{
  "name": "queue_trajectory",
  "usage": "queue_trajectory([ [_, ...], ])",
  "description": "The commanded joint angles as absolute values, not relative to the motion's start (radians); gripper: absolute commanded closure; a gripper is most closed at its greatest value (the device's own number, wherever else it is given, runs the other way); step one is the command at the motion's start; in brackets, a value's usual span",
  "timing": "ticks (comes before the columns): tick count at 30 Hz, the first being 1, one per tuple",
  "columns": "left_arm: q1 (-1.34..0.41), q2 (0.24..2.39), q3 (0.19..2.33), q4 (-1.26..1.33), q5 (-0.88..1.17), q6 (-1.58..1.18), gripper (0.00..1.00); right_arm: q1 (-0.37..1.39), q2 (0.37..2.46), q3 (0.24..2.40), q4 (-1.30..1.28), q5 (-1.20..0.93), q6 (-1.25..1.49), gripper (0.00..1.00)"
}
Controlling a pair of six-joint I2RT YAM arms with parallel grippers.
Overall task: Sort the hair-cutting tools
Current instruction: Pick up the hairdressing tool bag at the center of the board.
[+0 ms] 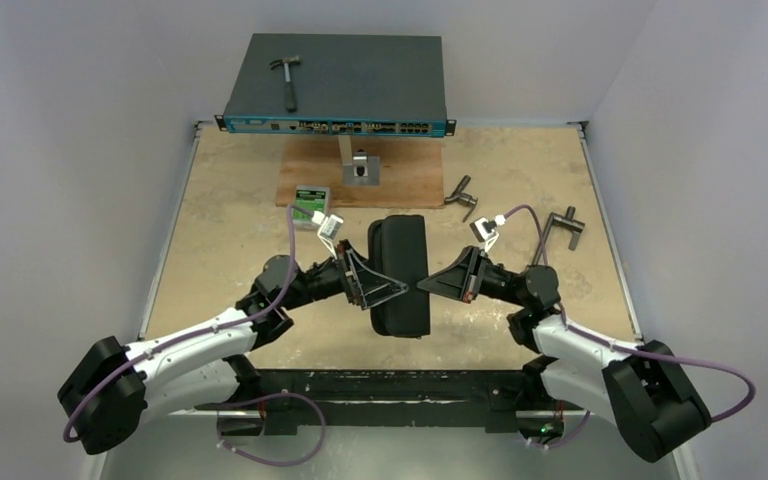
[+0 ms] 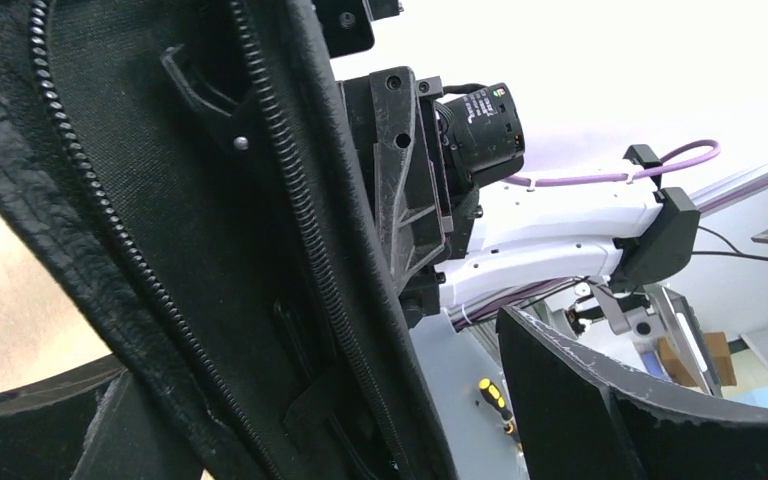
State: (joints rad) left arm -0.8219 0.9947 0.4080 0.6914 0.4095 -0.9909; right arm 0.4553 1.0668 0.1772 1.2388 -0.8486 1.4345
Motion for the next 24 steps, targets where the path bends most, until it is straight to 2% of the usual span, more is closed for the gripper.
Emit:
queue_trajectory([
  [1, -0.841, 0.998, 0.479, 0.757, 0.432, -0.962, 0.03, 0.459, 1.021, 0.250, 1.132, -0.837, 1.343, 1.00],
  [6, -0.847, 1.018, 0.493, 0.751, 0.430, -0.953, 0.17, 0.469, 0.962, 0.308, 0.901, -0.816, 1.219, 1.00],
  [9, -0.850, 1.040, 0.503, 0.750, 0.427, -0.953, 0.31, 0.473, 0.945, 0.346, 0.784, -0.802, 1.163, 1.00],
  [16, -0.853, 1.067, 0.507, 0.762, 0.409, -0.968, 0.75, 0.476, 0.925, 0.391, 0.657, -0.798, 1.098, 1.00],
  [18, -0.852, 1.059, 0.501, 0.761, 0.399, -0.969, 0.86, 0.476, 0.915, 0.405, 0.626, -0.806, 1.074, 0.88],
  [20, -0.852, 1.043, 0.494, 0.757, 0.386, -0.975, 0.97, 0.476, 0.908, 0.424, 0.584, -0.823, 1.039, 0.65],
  [22, -0.850, 1.017, 0.480, 0.757, 0.373, -0.984, 1.00, 0.476, 0.900, 0.441, 0.542, -0.837, 1.011, 0.46],
  [24, -0.847, 0.988, 0.461, 0.768, 0.367, -0.999, 1.00, 0.474, 0.896, 0.456, 0.514, -0.841, 0.982, 0.34],
])
